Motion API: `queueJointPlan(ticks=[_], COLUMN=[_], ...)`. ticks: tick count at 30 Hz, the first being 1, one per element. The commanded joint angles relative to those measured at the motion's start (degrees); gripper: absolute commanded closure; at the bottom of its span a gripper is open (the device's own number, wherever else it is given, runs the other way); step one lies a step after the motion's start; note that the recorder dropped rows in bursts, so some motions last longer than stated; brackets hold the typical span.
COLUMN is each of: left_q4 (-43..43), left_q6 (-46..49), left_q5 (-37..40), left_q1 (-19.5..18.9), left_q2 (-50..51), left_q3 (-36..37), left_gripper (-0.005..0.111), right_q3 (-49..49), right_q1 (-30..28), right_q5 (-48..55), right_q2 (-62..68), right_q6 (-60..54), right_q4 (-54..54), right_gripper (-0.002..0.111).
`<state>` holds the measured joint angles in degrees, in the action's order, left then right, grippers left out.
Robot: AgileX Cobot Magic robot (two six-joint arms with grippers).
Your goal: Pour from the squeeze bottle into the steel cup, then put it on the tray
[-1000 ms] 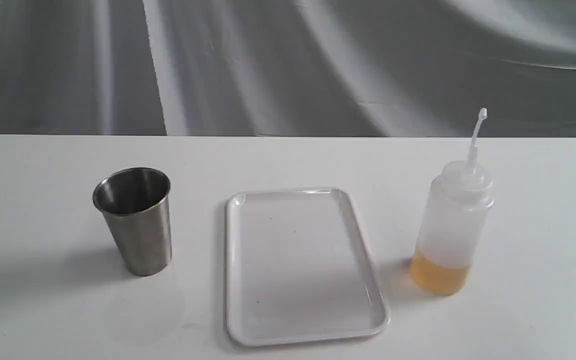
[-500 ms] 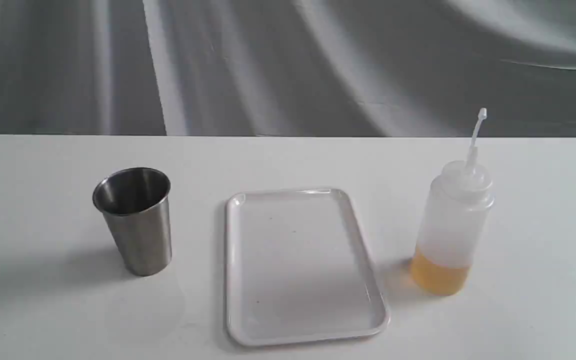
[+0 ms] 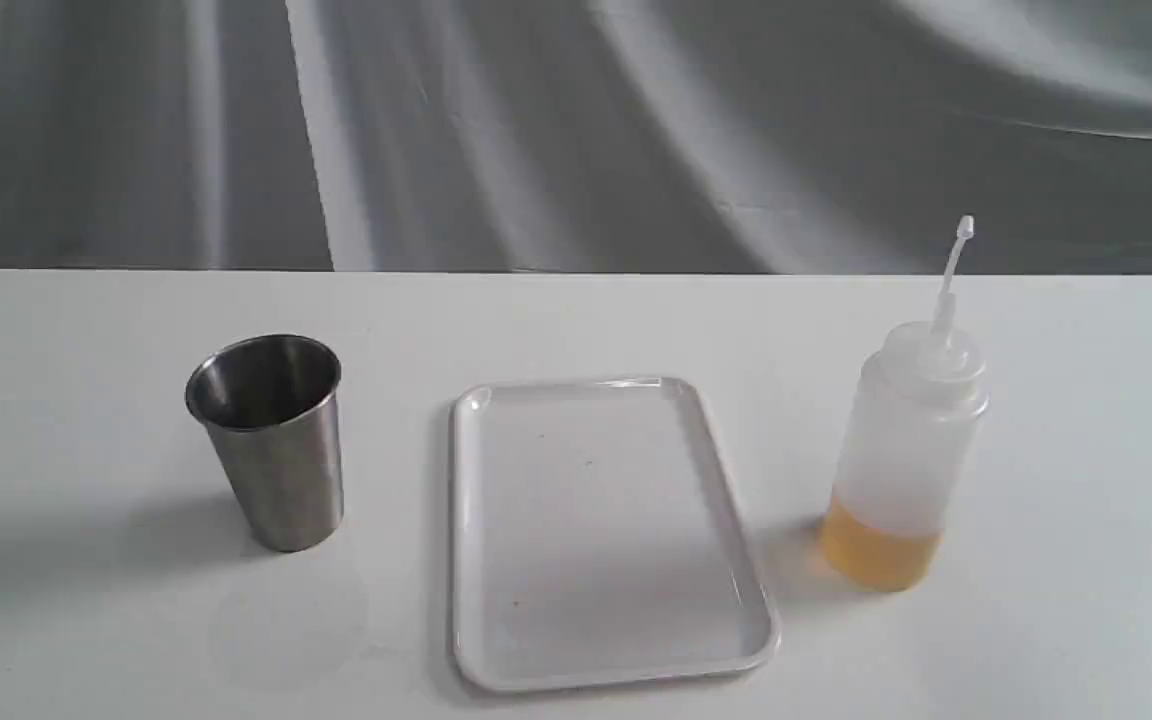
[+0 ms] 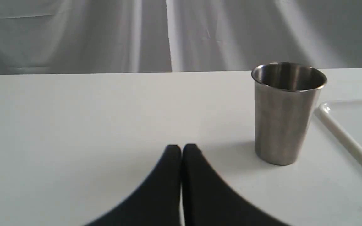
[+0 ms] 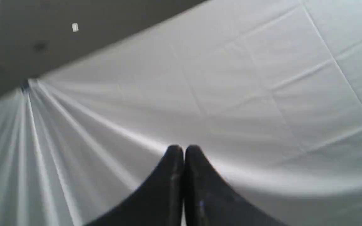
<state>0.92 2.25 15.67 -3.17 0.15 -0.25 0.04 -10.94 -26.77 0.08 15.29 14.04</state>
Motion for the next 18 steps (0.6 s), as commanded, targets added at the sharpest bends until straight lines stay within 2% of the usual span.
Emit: queueJointPlan(ticks=[1,5,8,13,18], left_q4=[0.04,0.04,0.04,0.04,0.04], left_q6=[-0.17,-0.17,-0.17,-0.30,-0.30], left_q5=[-0.43,-0.43,-0.43,-0.43,-0.43], left_q1=[0.46,0.46,0.46,0.73,3.49], left_q2=[-0.15,-0.15,-0.15,-0.15,-0.15], left_q3=[0.25,0.25,0.25,0.25,0.25], left_gripper=[0.107,0.107,0.107,0.107,0.107], right_q3=[-0.04,-1.69,-6.10,-17.22,-30.25], right_q1=[-0.44,-0.44,-0.44,-0.44,0.32], right_q5=[-9.39,-7.13,-1.58,3.97,12.82], right_q2=[-0.08,-0.08,-0.08,2.35,13.08], right_q6=[9.14,12.11,9.31,3.59,2.63], right_q4=[1.66,0.95,-1.72,-17.06,-20.76], right_gripper=[0.108,0.108,0.108,0.108,0.108])
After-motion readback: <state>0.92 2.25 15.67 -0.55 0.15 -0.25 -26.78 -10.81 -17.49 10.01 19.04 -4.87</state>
